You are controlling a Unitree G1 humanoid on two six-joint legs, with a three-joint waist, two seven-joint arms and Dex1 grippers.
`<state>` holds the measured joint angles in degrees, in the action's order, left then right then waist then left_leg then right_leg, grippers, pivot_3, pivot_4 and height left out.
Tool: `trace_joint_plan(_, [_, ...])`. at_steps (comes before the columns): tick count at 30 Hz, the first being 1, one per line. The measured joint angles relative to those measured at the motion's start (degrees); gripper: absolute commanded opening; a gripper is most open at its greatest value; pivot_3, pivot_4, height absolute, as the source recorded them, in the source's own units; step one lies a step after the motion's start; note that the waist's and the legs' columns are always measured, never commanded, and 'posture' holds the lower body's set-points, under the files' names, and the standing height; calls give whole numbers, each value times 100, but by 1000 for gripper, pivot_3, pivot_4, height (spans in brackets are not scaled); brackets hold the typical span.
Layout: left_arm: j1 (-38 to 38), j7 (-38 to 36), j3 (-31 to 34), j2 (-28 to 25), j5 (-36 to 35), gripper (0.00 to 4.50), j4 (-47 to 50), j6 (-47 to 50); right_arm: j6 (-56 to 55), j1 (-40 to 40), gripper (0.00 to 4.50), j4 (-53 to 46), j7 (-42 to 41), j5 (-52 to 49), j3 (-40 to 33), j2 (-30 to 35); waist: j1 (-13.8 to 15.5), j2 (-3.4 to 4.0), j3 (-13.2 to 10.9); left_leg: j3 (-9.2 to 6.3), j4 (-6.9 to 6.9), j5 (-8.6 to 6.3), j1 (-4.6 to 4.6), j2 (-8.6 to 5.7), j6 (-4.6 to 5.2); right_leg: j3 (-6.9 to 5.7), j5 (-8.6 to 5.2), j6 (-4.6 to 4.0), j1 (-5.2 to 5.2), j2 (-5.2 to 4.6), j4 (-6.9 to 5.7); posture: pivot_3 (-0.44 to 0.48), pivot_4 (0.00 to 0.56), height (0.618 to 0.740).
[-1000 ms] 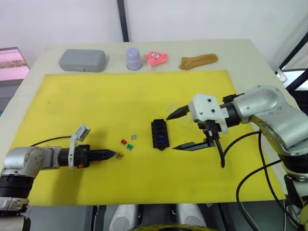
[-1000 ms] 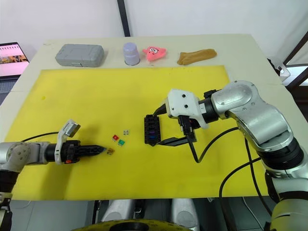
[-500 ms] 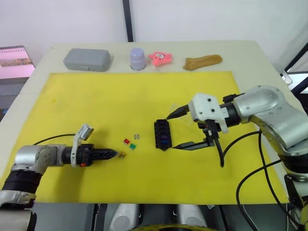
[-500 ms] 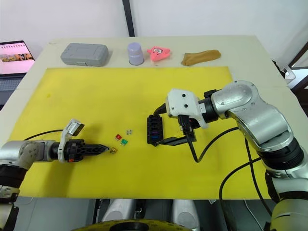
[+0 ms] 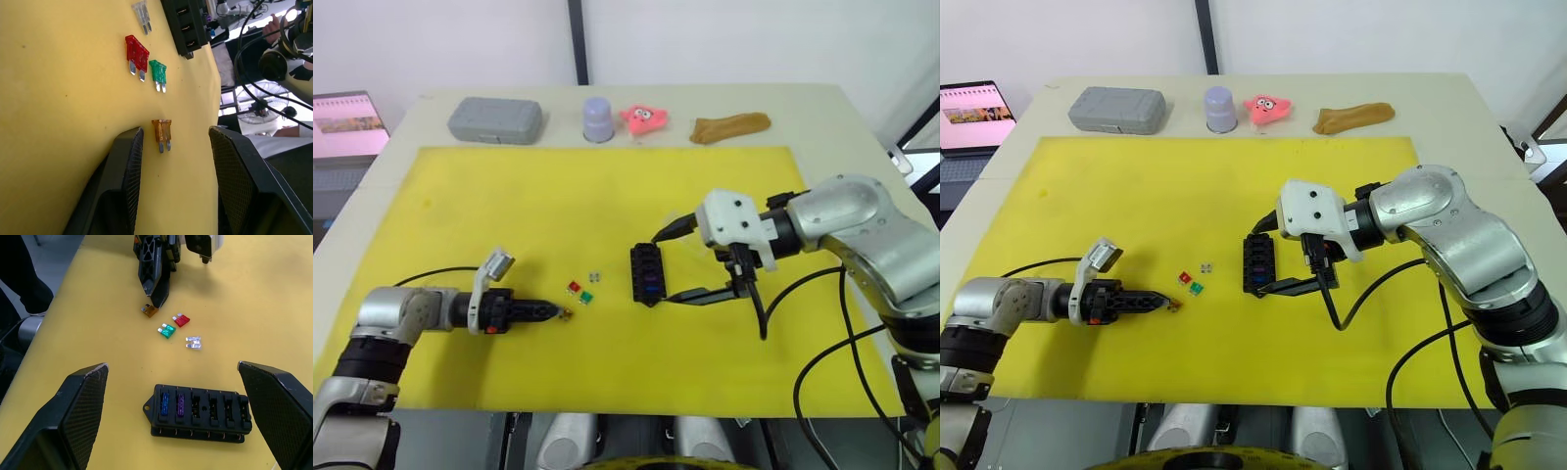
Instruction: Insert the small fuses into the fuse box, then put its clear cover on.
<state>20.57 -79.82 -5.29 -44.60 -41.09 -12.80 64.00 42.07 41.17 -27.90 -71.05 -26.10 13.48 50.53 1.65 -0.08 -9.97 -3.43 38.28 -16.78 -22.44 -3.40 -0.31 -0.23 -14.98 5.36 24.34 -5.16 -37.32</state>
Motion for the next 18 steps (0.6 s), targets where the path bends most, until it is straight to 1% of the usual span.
trace_joint_plan(4, [27,3,-39,32,53,2261,73,22,11,0,4500,-2,37,0,0,-2,54,0,0,1,0,-2,0,0,3,0,0,0,0,0,4,0,150,731])
trace_joint_plan(10, [27,21,-61,44,125,2261,174,17,14,0,4500,-3,47,1,0,-2,57,0,0,1,0,-3,-2,0,6,0,0,0,-1,0,8,0,150,731])
trace_joint_plan(12, [27,29,-61,52,164,1710,179,12,15,0,4500,-3,49,1,1,-3,57,0,0,1,0,-3,-2,0,6,0,0,0,-1,0,8,0,150,731])
trace_joint_plan(13, [27,57,-61,81,181,1350,186,7,14,0,4500,-3,50,2,2,-3,57,0,0,2,0,-4,-2,-1,6,0,0,0,-1,0,8,0,150,731])
trace_joint_plan(15, [16,94,-76,119,188,327,231,18,14,0,4500,-3,51,2,4,-3,55,0,0,2,0,-3,-2,0,6,0,0,0,-1,1,8,0,150,731])
trace_joint_plan(16, [6,104,-79,127,188,33,283,25,14,0,4500,-3,52,3,7,-3,56,0,0,1,0,-3,-2,0,6,0,0,0,-1,1,8,0,150,731])
trace_joint_plan(18, [-15,138,-80,128,209,33,356,32,14,0,4500,-3,53,3,41,-4,58,1,1,0,0,-3,-1,0,5,0,0,0,-1,1,6,0,150,731])
